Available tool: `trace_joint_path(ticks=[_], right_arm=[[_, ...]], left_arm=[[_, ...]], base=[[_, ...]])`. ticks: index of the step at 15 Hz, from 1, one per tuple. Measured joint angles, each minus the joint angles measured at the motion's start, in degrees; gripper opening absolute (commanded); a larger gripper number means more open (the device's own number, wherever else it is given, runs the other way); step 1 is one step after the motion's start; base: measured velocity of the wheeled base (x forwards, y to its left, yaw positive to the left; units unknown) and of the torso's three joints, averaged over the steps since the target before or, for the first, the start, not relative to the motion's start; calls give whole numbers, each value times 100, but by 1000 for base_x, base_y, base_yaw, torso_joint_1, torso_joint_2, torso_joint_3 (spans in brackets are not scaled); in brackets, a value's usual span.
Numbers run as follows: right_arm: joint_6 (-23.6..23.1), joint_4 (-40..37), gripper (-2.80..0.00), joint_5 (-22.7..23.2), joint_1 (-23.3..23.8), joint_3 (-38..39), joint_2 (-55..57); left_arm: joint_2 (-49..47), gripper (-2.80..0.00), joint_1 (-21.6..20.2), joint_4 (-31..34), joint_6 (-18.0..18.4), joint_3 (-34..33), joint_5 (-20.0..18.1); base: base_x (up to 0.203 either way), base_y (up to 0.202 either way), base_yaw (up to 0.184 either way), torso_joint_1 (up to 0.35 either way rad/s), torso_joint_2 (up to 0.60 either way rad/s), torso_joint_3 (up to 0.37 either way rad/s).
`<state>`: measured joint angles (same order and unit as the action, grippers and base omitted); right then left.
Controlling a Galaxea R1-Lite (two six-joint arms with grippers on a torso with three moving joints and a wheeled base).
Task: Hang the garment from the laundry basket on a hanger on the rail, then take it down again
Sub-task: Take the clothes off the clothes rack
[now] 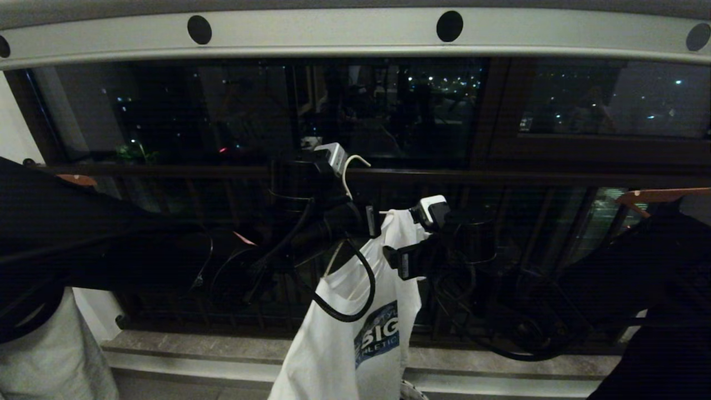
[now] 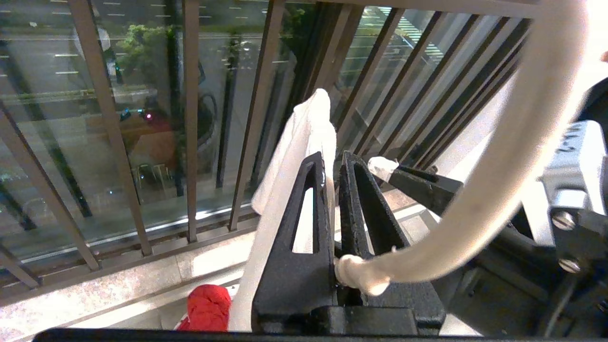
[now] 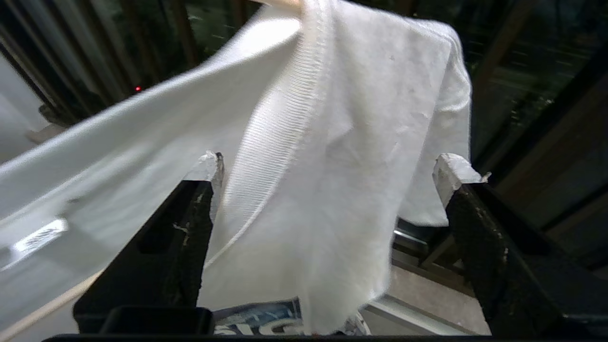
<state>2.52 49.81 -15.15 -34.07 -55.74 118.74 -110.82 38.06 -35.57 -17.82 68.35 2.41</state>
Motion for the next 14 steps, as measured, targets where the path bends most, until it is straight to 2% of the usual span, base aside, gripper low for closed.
trace_joint_path(ticks=[5,7,11,12,14], right_arm=[[2,5,0,-276,27,-185,127],[-13,-1,0,-446,102,-323,215],[-68,-28,0,-488,370,-525,277],[-68,-28,-280,-488,419,-560,277],[-71,-17,-280,-488,458,-580,273]], left_arm=[[-5,-280,39,2,0,-10,2],[15,-280,41,-6,-1,-13,1],[51,-280,44,-9,0,-22,1],[57,-280,44,-10,0,-22,1],[54,-280,44,-10,1,-24,6]], base=[[0,0,0,0,0,0],[0,0,0,0,0,0],[0,0,0,0,0,0],[0,0,0,0,0,0],[0,0,0,0,0,0]])
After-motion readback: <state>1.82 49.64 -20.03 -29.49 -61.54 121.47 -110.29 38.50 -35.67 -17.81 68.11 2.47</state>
